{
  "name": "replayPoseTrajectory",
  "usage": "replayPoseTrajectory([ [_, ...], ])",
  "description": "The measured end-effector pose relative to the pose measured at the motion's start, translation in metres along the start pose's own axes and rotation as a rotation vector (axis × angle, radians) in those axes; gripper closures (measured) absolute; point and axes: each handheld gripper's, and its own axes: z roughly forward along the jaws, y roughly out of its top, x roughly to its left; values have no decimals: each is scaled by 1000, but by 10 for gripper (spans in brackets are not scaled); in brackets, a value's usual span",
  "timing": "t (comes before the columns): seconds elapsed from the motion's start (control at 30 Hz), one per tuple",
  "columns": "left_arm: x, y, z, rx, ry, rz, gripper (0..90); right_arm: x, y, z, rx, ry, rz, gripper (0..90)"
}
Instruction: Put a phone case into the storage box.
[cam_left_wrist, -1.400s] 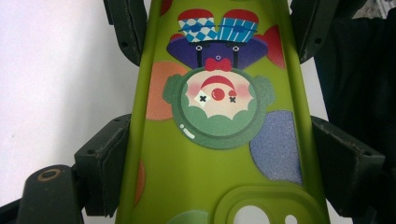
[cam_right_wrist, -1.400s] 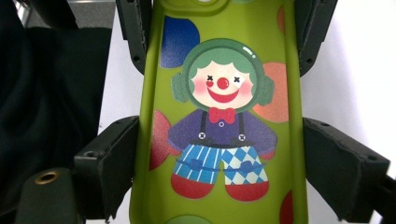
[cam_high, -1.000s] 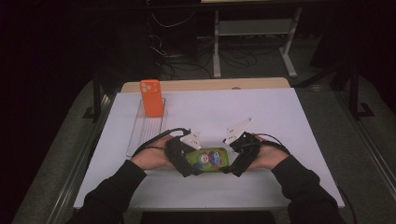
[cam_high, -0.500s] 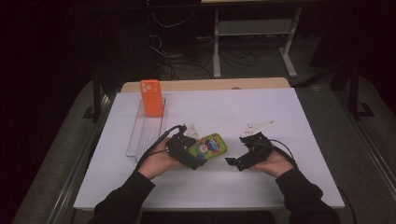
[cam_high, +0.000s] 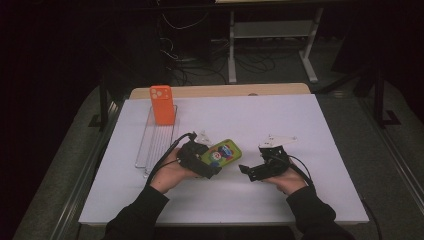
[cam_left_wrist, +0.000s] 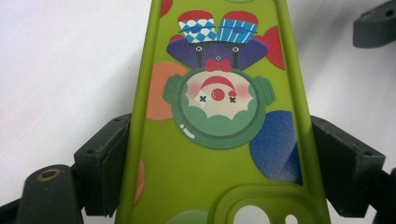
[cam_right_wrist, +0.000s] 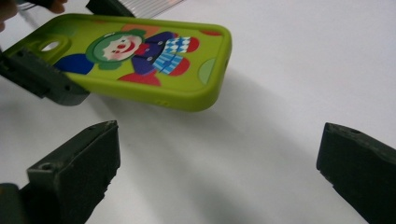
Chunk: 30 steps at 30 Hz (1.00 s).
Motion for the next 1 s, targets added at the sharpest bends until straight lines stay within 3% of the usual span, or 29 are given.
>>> replayPoseTrajectory([
  [0.07,1,0,-1,-4,-11,-2,156,0,0,1,-12,-4,2,0],
  [0.33,3,0,-5,-19,-32,-9,156,8,-1,5,-12,-56,-95,0],
  [0.47,4,0,-5,-16,-35,-8,156,12,-2,6,-13,-100,-192,0],
  [0.63,2,0,-5,-15,-36,5,156,20,-1,4,-33,-121,-264,0],
  [0.77,2,0,-5,-10,-36,17,156,24,-1,3,-38,-153,-351,0],
  [1.0,2,1,-5,-11,-32,17,156,29,-2,6,-22,-207,-459,0],
])
